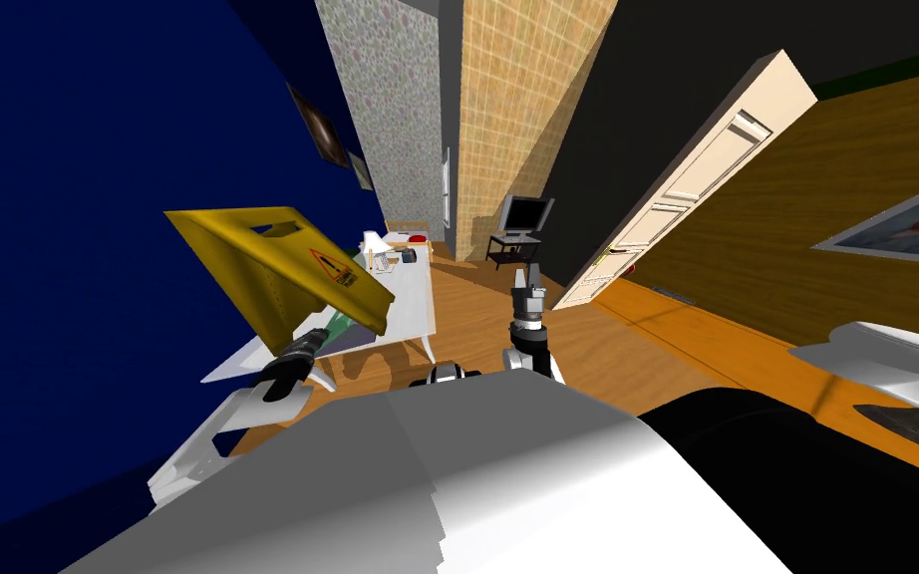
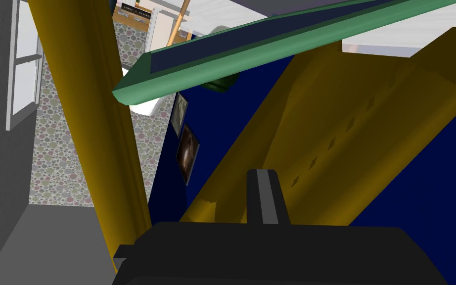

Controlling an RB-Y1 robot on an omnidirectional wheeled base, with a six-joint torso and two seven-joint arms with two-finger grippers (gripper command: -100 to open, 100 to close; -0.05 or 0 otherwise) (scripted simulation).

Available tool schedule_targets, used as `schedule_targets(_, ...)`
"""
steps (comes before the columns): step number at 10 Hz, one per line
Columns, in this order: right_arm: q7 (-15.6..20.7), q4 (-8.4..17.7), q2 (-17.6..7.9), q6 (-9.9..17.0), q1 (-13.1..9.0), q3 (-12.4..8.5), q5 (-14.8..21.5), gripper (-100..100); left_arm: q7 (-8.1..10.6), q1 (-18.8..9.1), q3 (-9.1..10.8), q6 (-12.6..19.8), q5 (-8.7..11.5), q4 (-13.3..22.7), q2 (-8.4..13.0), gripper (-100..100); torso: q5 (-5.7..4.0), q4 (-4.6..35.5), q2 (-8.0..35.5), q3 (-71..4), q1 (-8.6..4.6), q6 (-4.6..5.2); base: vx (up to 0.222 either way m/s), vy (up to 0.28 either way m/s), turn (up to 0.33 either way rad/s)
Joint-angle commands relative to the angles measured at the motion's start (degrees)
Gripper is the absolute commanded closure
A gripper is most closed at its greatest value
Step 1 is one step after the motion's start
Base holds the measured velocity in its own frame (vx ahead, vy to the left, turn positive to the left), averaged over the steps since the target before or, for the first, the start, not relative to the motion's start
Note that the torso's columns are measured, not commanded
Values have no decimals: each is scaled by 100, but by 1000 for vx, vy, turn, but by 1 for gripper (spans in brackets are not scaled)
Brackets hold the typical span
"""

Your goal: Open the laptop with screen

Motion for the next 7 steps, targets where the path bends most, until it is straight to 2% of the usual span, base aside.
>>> schedule_targets(1, 0, 0, 0, 0, 0, 0, 0, 0, -152, -122, 66, -281, -361, 306, -109, 100, 0, 1, 3, 1, -1, 0, 15, -86, 54)
schedule_targets(2, 0, 0, 0, 0, 0, 0, 0, 0, -101, -88, 40, -171, -249, 201, -74, 100, -3, 0, 0, 1, -14, 0, 9, -46, 16)
schedule_targets(3, 0, 0, 0, 0, 0, 0, 0, 0, -198, -179, 72, -364, -408, 312, -194, -100, -2, 1, 2, 1, -2, 1, -4, -3, 39)
schedule_targets(7, 0, 0, -1, 0, 0, -1, 0, 0, -406, -391, 147, -790, -765, 546, -485, -100, -2, 0, 0, 0, -7, 1, -13, 13, 43)
